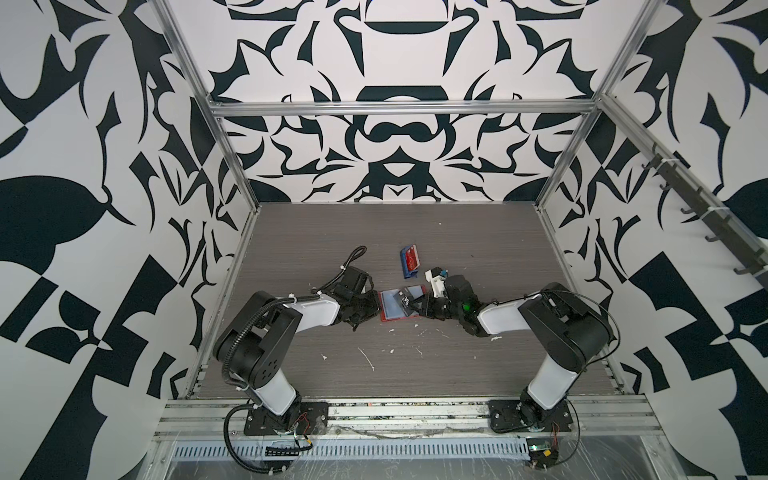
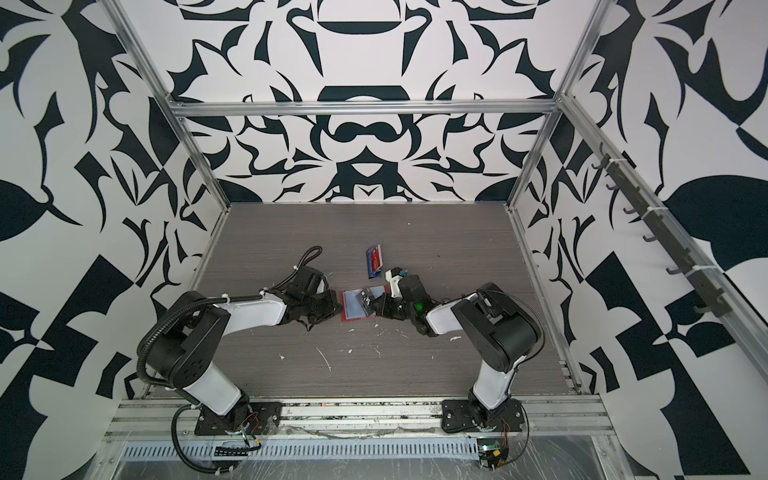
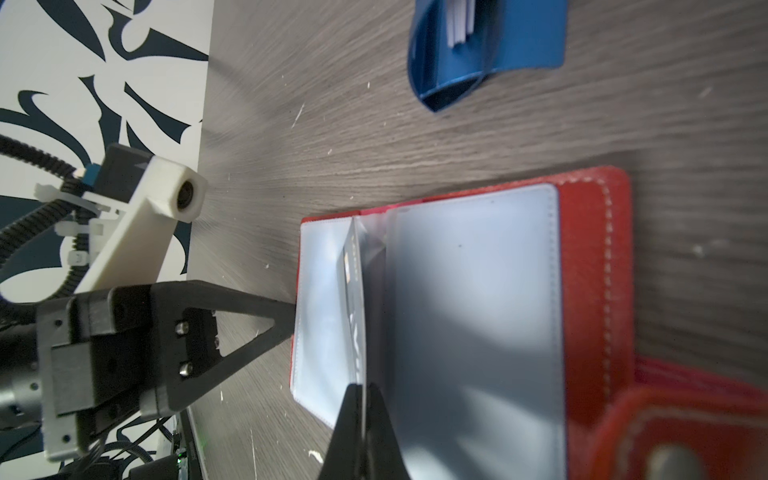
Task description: Put the credit cards into the card holder
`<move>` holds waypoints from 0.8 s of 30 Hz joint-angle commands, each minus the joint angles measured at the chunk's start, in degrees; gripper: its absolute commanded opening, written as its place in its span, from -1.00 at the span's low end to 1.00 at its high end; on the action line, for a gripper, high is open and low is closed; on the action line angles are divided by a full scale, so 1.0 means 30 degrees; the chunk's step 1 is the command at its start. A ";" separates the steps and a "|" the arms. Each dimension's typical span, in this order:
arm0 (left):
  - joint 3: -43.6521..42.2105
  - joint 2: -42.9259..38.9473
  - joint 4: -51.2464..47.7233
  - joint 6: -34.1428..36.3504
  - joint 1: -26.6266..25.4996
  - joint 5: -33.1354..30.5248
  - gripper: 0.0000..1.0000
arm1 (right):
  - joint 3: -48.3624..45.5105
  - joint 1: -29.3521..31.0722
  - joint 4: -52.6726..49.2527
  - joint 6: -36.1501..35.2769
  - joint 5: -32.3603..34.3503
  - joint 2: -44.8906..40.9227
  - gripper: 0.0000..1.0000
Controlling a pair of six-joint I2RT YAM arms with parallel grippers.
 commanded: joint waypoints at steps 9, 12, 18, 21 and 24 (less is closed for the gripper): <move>-0.1078 0.0111 -0.1221 -0.0607 -0.0457 -0.0305 -1.00 | -0.0656 0.0075 0.1774 0.0738 0.0603 0.0770 -1.00; -0.1188 0.0108 -0.1133 -0.0701 -0.0516 -0.0260 -1.00 | -0.0685 0.0086 0.2162 0.0915 0.0707 0.0947 -1.00; -0.1502 0.0028 -0.0965 -0.0883 -0.0581 -0.0332 -1.00 | -0.0667 0.0121 0.2326 0.1010 0.0902 0.0979 -1.00; -0.1587 -0.0016 -0.0848 -0.0944 -0.0604 -0.0332 -1.00 | -0.0658 0.0192 0.2340 0.1039 0.0921 0.1065 -1.00; -0.1630 0.0017 -0.0725 -0.1041 -0.0633 -0.0332 -1.00 | -0.0604 0.0282 0.2440 0.1097 0.0922 0.1253 -1.00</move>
